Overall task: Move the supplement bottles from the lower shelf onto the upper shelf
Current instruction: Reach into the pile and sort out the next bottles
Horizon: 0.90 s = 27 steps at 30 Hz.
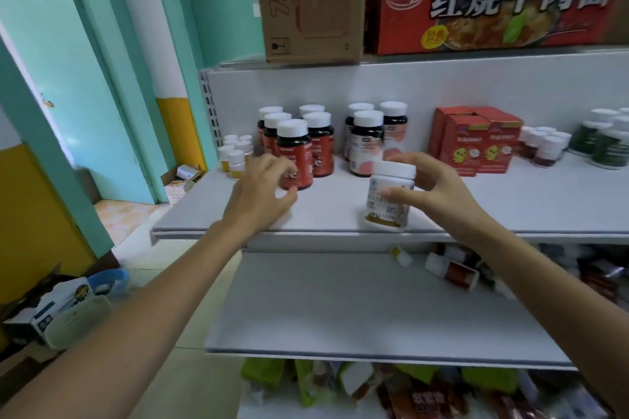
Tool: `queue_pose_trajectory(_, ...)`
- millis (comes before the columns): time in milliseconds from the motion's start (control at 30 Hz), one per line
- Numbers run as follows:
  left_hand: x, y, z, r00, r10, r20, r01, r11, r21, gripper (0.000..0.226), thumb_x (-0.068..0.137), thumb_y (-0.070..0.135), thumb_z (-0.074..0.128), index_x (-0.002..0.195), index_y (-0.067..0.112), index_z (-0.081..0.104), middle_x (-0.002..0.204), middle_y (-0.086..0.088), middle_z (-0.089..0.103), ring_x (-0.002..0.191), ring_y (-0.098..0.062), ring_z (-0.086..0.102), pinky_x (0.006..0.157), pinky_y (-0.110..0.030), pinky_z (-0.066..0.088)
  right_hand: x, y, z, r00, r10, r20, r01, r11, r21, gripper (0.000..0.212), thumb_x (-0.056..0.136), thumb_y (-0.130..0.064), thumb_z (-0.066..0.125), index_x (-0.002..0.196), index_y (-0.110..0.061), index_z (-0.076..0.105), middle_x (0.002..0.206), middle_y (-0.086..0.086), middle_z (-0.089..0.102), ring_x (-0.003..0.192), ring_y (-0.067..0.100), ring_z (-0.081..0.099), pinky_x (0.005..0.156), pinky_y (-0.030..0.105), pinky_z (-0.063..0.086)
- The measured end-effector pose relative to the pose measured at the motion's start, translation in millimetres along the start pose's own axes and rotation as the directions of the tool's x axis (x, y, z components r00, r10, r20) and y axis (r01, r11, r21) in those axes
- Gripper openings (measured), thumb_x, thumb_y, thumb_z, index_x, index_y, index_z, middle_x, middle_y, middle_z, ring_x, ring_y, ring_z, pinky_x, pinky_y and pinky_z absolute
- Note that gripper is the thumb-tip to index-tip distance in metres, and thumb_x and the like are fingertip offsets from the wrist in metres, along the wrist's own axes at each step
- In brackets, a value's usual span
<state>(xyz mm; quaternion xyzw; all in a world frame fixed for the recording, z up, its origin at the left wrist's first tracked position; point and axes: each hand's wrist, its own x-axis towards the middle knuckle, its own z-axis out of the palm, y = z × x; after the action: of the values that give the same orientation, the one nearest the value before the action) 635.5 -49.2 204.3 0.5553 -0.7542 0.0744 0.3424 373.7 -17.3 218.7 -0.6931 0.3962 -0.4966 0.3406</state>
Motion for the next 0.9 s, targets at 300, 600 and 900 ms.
queue_pose_trajectory(300, -6, 256, 67, 0.894, 0.422, 0.15, -0.332, 0.849, -0.412, 0.027, 0.084, 0.028, 0.057, 0.109, 0.016, 0.058, 0.102, 0.002, 0.059, 0.086, -0.01, 0.054, 0.079, -0.03, 0.047, -100, 1, -190, 0.962, 0.049, -0.267, -0.098, 0.98, -0.174, 0.034, 0.072, -0.005, 0.077, 0.095, -0.027, 0.064, 0.098, 0.01, 0.069, 0.089, 0.022, 0.064, 0.084, 0.038, 0.053)
queue_pose_trajectory(600, -33, 497, 157, 0.671, 0.711, 0.212, -0.414, 0.596, -0.688, 0.025, 0.085, 0.03, 0.064, 0.106, 0.016, 0.062, 0.103, -0.002, 0.064, 0.09, -0.012, 0.059, 0.082, -0.028, 0.048, -283, 15, -391, 0.736, 0.089, -0.671, -0.359, 0.892, -0.275, 0.03, 0.079, -0.016, 0.074, 0.1, -0.031, 0.06, 0.095, -0.001, 0.066, 0.087, 0.016, 0.065, 0.078, 0.033, 0.053)
queue_pose_trajectory(900, -45, 649, 218, 0.559, 0.812, 0.171, -0.405, 0.447, -0.798, 0.016, 0.088, 0.023, 0.061, 0.098, 0.012, 0.066, 0.097, -0.003, 0.066, 0.086, -0.011, 0.062, 0.067, -0.01, 0.037, -406, 27, -500, 0.428, 0.068, -0.901, -0.506, 0.844, -0.177, 0.015, 0.085, -0.033, 0.066, 0.098, -0.034, 0.058, 0.092, -0.002, 0.063, 0.086, 0.018, 0.062, 0.082, 0.044, 0.053)
